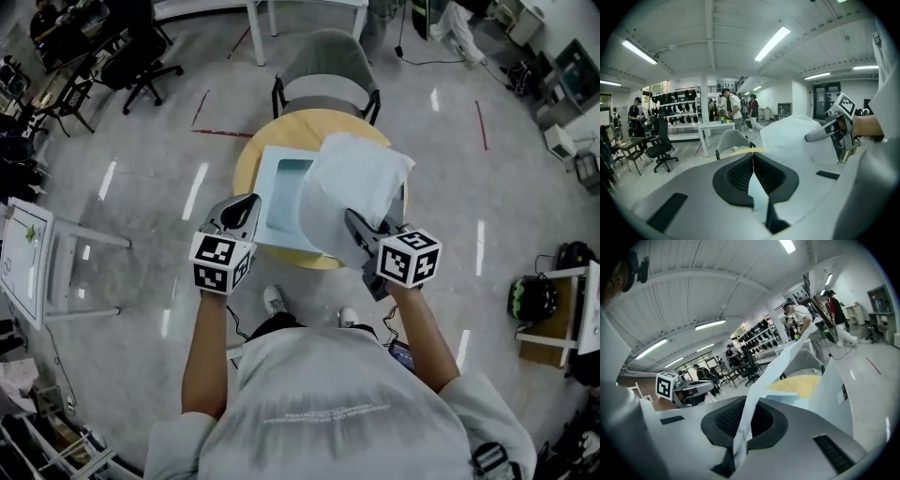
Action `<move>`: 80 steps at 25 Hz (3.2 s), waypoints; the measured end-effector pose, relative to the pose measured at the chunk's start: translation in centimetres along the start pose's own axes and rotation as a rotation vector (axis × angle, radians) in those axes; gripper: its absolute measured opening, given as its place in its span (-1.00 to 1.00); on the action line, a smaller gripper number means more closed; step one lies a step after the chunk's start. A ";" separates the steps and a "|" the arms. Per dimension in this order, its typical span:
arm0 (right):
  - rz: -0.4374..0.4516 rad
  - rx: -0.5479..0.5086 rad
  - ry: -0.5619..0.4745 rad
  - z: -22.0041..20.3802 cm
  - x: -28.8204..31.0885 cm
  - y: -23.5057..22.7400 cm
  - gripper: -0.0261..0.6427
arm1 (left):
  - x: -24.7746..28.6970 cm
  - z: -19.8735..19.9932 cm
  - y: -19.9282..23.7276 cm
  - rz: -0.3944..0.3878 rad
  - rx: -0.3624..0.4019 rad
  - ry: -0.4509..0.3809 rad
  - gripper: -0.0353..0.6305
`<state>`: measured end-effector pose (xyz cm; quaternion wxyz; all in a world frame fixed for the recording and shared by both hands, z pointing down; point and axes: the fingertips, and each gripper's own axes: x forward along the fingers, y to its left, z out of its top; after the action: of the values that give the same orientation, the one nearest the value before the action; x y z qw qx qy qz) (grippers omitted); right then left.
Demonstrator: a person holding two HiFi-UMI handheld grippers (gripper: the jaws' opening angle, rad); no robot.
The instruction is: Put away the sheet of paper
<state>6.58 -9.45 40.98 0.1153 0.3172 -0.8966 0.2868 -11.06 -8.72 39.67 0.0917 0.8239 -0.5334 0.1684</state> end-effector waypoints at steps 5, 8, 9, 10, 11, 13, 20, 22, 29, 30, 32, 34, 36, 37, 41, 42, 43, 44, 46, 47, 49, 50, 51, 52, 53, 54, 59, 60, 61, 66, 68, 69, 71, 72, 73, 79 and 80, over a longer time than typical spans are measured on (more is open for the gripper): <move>-0.122 0.046 0.022 -1.0 3.1 -1.3 -0.84 | 3.3 -1.4 3.8 -0.108 -0.010 0.018 -0.84; -0.198 0.064 0.021 -1.4 3.8 -2.3 -0.84 | 5.1 -2.2 4.8 -0.176 -0.005 0.030 -0.84; -0.224 0.066 0.020 -1.5 3.9 -2.6 -0.84 | 5.5 -2.5 5.1 -0.197 -0.003 0.034 -0.84; -0.248 0.064 0.021 -1.7 4.0 -2.8 -0.84 | 5.9 -2.8 5.3 -0.217 -0.002 0.038 -0.84; -0.269 0.061 0.025 -1.9 4.0 -3.0 -0.84 | 6.1 -3.0 5.5 -0.235 -0.001 0.042 -0.84; -0.307 0.055 0.034 -2.1 4.1 -3.2 -0.84 | 6.6 -3.4 5.7 -0.265 0.000 0.051 -0.84; -0.427 0.040 0.164 -4.5 5.0 -5.7 -0.84 | 8.4 -3.9 5.6 -0.335 0.005 0.059 -0.84; -0.437 0.054 0.195 -5.5 5.5 -6.3 -0.84 | 8.5 -4.3 5.5 -0.344 0.001 0.065 -0.84; -0.389 0.167 0.262 -7.5 9.4 -7.6 -0.84 | 9.2 -7.2 6.9 -0.378 -0.002 0.108 -0.84; -0.378 0.184 0.277 -7.8 9.8 -7.7 -0.84 | 9.2 -7.4 6.9 -0.384 -0.005 0.113 -0.84; -0.352 0.217 0.306 -8.2 10.6 -7.9 -0.84 | 9.4 -7.8 6.9 -0.397 -0.009 0.122 -0.84; -0.323 0.250 0.331 -8.8 11.5 -8.1 -0.84 | 9.6 -7.9 6.9 -0.409 -0.003 0.126 -0.84; -0.309 0.271 0.360 -9.7 12.3 -8.5 -0.84 | 9.8 -8.1 7.3 -0.411 -0.004 0.126 -0.84; -0.312 0.279 0.378 -10.2 12.6 -8.7 -0.84 | 10.0 -8.2 7.7 -0.410 -0.010 0.127 -0.84; -0.356 0.272 0.459 -12.1 13.7 -9.6 -0.84 | 10.4 -9.0 9.4 -0.396 -0.032 0.144 -0.84; -0.370 0.255 0.483 -12.4 13.8 -9.9 -0.84 | 10.5 -9.1 9.7 -0.392 -0.037 0.148 -0.84; -0.385 0.235 0.509 -12.8 13.7 -10.3 -0.84 | 10.7 -9.1 9.8 -0.388 -0.043 0.151 -0.84; -0.398 0.215 0.536 -13.1 13.6 -10.7 -0.84 | 10.9 -9.1 9.9 -0.383 -0.049 0.153 -0.84; -0.419 0.179 0.581 -13.6 13.1 -11.7 -0.84 | 11.4 -9.1 9.7 -0.375 -0.060 0.158 -0.84; -0.426 0.163 0.597 -13.7 12.9 -12.1 -0.83 | 11.7 -9.2 9.6 -0.370 -0.064 0.161 -0.84; -0.435 0.134 0.627 -13.9 12.8 -12.7 -0.83 | 12.1 -9.4 9.6 -0.361 -0.072 0.167 -0.84; -0.437 0.120 0.642 -14.0 12.8 -12.9 -0.83 | 12.1 -9.4 9.7 -0.357 -0.077 0.170 -0.84; -0.439 0.106 0.657 -14.0 12.9 -13.1 -0.83 | 12.1 -9.5 9.8 -0.354 -0.082 0.172 -0.84; -0.438 0.095 0.671 -14.0 13.0 -13.3 -0.83 | 12.2 -9.4 9.8 -0.351 -0.085 0.174 -0.84; -0.437 0.086 0.681 -14.0 13.0 -13.5 -0.83 | 12.2 -9.3 9.8 -0.349 -0.085 0.176 -0.84; -0.434 0.078 0.688 -13.9 13.0 -13.8 -0.83 | 12.4 -9.2 9.6 -0.347 -0.084 0.178 -0.84; -0.400 0.069 0.672 -12.4 13.9 -14.6 -0.83 | 13.3 -8.5 10.2 -0.316 -0.091 0.182 -0.84; -0.389 0.073 0.661 -11.9 14.1 -14.7 -0.83 | 13.5 -8.5 10.2 -0.312 -0.089 0.182 -0.84; -0.378 0.074 0.654 -11.4 14.3 -14.9 -0.84 | 13.6 -8.4 10.1 -0.309 -0.087 0.183 -0.84; -0.345 0.013 0.725 -10.0 13.9 -15.6 -0.83 | 14.3 -8.3 9.7 -0.293 -0.094 0.196 -0.84; -0.368 -0.067 0.791 -10.0 13.2 -16.3 -0.83 | 14.5 -8.3 9.6 -0.293 -0.095 0.199 -0.84; -0.384 -0.111 0.820 -10.0 13.0 -16.7 -0.83 | 14.6 -8.3 9.6 -0.293 -0.094 0.201 -0.84; -0.406 -0.173 0.860 -9.7 12.8 -17.5 -0.83 | 14.8 -8.3 9.6 -0.291 -0.095 0.203 -0.84; -0.412 -0.192 0.875 -9.6 12.7 -17.7 -0.83 | 14.9 -8.3 9.6 -0.290 -0.097 0.206 -0.84; -0.417 -0.211 0.890 -9.5 12.5 -17.8 -0.83 | 14.9 -8.4 9.4 -0.291 -0.099 0.209 -0.84; -0.437 -0.242 0.936 -9.1 10.7 -18.0 -0.83 | 15.4 -8.5 8.4 -0.304 -0.087 0.213 -0.84; -0.448 -0.240 0.951 -9.3 10.1 -18.0 -0.83 | 15.4 -8.4 8.2 -0.307 -0.085 0.212 -0.84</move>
<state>10.45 -20.50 60.33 0.6022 0.3204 -0.6825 0.2626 -14.29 -22.44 53.02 0.2067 0.8686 -0.3954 0.2155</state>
